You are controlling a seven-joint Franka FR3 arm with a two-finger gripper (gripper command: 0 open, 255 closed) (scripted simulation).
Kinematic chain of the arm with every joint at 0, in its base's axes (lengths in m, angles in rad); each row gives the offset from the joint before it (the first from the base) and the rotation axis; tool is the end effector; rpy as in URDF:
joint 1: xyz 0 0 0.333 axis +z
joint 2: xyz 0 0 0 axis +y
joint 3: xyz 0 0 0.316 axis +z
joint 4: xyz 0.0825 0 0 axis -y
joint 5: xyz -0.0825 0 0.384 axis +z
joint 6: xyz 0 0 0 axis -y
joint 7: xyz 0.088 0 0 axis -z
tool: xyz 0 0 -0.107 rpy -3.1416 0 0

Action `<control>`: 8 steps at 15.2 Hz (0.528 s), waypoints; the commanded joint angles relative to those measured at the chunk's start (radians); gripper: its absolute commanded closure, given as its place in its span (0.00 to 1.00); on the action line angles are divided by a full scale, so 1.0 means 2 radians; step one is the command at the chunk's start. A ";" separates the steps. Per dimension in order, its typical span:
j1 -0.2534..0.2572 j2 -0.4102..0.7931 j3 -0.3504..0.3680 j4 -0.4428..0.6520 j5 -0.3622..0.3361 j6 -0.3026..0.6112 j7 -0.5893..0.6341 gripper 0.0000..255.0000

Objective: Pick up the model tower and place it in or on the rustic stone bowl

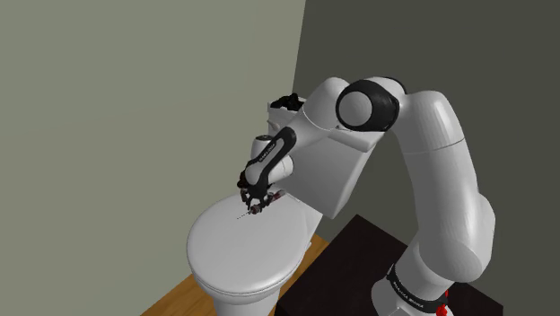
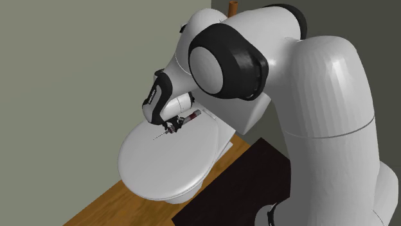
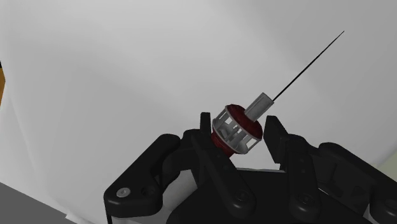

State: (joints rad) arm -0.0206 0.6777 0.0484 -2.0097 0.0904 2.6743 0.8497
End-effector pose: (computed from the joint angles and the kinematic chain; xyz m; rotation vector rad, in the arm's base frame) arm 0.5915 0.0141 0.1107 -2.7668 1.3594 0.0649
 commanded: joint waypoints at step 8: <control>0.000 -0.055 -0.001 -0.017 -0.001 -0.037 0.004 1.00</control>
State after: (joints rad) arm -0.0199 0.5813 0.0472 -2.0383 0.0889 2.6068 0.8563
